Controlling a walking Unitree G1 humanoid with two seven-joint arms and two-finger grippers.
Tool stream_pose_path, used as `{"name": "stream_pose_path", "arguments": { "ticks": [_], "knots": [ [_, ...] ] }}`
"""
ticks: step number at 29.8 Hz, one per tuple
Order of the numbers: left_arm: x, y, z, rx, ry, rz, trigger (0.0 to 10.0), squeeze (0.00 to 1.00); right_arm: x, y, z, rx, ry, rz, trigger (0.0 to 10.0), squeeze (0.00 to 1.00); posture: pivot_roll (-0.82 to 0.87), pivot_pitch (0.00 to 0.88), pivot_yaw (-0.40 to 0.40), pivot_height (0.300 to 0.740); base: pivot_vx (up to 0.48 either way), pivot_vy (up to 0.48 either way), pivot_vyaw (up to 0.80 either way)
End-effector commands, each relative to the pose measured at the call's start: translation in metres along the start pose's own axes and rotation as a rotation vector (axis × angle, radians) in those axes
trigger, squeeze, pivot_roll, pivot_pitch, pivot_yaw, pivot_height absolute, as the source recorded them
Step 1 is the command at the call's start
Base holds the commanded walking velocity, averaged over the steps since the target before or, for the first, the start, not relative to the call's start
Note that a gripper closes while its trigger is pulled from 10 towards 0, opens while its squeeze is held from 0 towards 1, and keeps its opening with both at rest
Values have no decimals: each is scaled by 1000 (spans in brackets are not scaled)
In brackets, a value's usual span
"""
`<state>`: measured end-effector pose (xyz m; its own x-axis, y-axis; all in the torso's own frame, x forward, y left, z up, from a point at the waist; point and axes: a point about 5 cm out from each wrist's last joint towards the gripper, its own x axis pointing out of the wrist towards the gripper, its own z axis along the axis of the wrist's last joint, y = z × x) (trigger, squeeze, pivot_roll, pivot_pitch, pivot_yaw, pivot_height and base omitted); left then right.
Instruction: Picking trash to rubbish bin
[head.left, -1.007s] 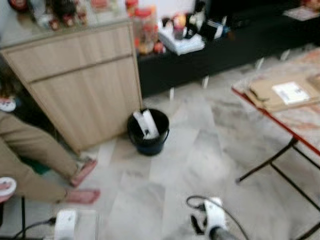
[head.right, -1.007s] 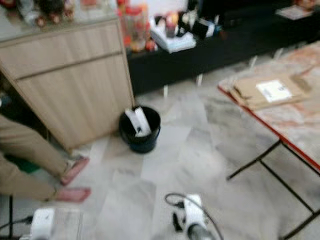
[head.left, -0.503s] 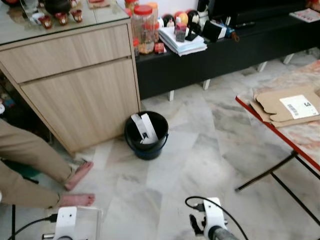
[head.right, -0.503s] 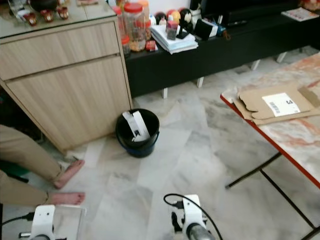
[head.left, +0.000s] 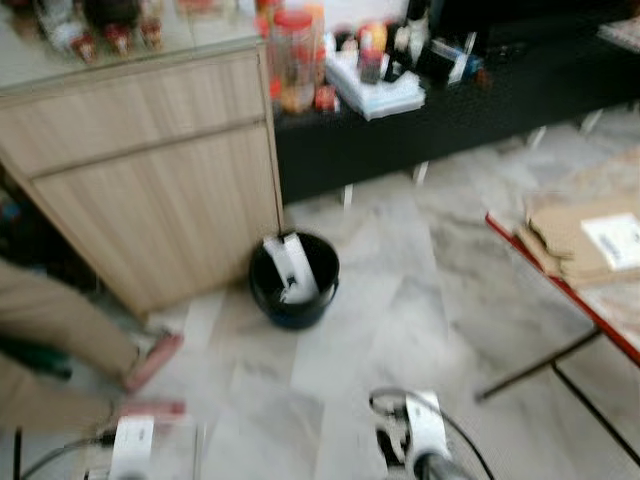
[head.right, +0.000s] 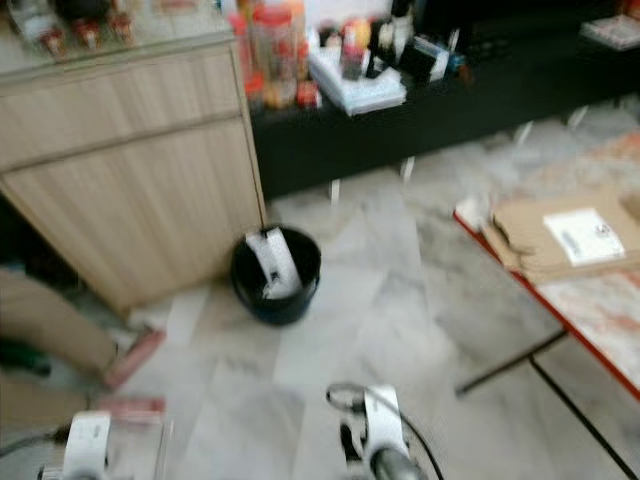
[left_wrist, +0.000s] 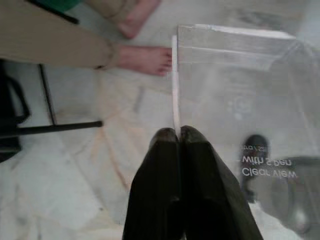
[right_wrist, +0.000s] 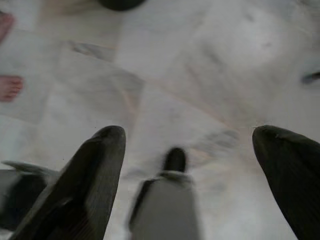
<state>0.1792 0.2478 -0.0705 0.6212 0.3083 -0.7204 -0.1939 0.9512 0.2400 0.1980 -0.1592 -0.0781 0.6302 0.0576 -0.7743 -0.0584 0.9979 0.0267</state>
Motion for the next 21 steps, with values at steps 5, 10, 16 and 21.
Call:
{"name": "stream_pose_path", "arguments": {
  "ticks": [5, 10, 16, 21],
  "knots": [
    [-2, 9, -8, 13, 29, 23, 10000, 0, 0, 8, -3, 5, 17, 14, 10000, 0, 157, 162, 4, 740, 322, 0, 305],
    [-2, 8, -9, 14, 30, 21, 10000, 0, 0, 8, -4, -5, 24, 17, 10000, 0, 156, 163, 2, 740, 321, 0, 0],
    [-2, 8, -9, 14, 31, 20, 10000, 0, 0, 7, -5, 4, 23, 14, 10000, 0, 157, 165, 1, 740, 323, 0, 0],
    [-2, 8, -10, 13, 32, 20, 10000, 0, 0, 8, -5, -22, 33, 22, 10000, 0, 156, 164, 0, 740, 325, 0, 0]
  ]
}}
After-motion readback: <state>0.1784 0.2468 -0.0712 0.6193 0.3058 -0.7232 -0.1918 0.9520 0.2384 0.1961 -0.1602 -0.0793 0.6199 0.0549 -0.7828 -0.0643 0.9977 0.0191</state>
